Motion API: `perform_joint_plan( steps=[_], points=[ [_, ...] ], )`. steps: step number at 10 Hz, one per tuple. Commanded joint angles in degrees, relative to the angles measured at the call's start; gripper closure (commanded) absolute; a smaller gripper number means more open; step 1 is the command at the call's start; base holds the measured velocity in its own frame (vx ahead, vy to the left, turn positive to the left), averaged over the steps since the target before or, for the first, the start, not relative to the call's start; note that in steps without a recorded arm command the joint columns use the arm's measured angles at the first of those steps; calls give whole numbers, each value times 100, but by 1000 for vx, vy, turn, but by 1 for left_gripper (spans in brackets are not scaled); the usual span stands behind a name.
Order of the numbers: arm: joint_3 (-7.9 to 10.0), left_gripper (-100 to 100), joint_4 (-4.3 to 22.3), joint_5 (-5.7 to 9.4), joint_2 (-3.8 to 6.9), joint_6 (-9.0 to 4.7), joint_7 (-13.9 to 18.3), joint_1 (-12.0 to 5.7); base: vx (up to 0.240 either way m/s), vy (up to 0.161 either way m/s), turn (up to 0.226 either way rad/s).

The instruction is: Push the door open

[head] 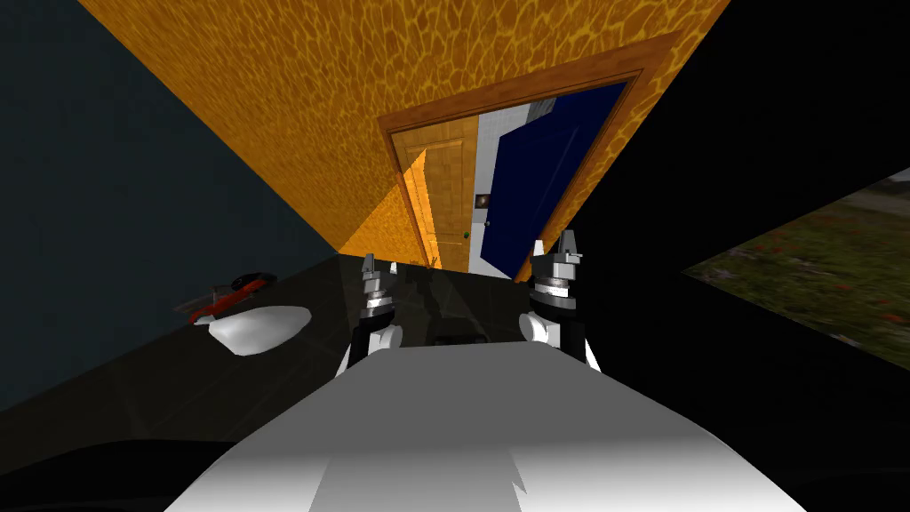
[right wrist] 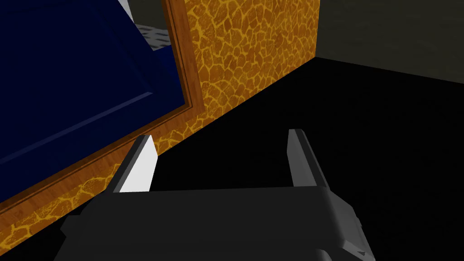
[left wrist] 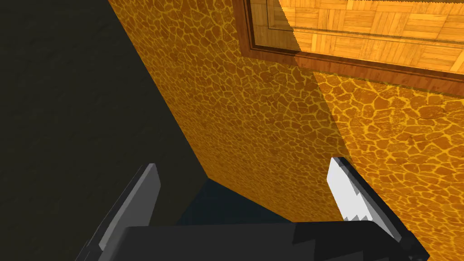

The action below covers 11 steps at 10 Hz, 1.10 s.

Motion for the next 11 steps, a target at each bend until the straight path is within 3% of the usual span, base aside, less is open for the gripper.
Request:
perform_joint_plan(
  steps=[1,11],
  points=[
    [1,-100,192,82,49,-70,140,-66,72,-19,-142],
    [7,-100,1393,596,240,-506,1016,-479,116,-2,-120]
  ],
)
